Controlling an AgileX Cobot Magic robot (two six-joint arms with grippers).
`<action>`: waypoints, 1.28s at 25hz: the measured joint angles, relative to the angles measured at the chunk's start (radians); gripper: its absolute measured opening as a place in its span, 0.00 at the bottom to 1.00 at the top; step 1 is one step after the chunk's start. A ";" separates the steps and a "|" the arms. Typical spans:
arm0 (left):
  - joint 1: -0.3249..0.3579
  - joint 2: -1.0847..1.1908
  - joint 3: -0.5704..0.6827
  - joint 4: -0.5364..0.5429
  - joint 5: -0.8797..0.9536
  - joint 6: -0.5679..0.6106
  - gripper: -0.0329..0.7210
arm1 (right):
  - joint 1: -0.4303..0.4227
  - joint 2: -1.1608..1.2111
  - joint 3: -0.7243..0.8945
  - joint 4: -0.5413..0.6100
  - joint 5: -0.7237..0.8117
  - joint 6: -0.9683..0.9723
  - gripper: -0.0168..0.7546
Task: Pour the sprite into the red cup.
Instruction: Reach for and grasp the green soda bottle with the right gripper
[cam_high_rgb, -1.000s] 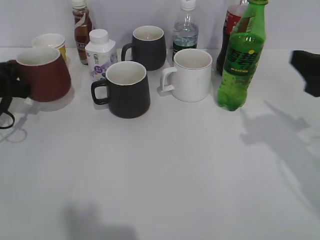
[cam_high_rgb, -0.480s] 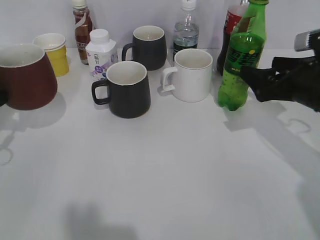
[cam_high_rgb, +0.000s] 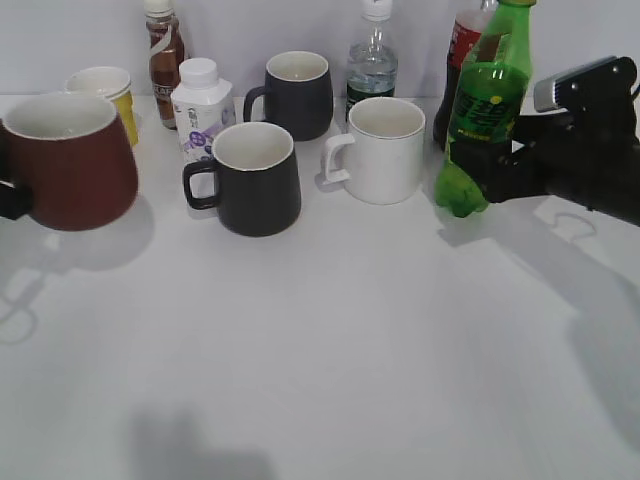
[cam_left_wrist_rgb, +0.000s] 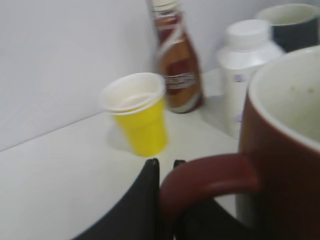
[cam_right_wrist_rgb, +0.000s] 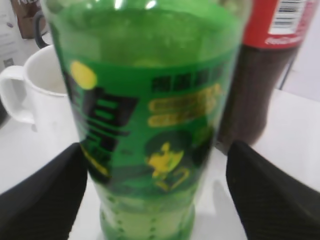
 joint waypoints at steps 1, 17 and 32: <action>-0.020 -0.004 0.000 0.004 0.012 -0.002 0.11 | 0.000 0.008 -0.015 -0.003 0.000 -0.001 0.86; -0.222 -0.070 0.001 0.011 0.145 -0.007 0.11 | 0.000 0.151 -0.177 -0.057 -0.002 -0.002 0.75; -0.426 -0.069 0.001 0.009 0.151 -0.014 0.11 | 0.000 0.114 -0.181 -0.064 0.033 -0.004 0.53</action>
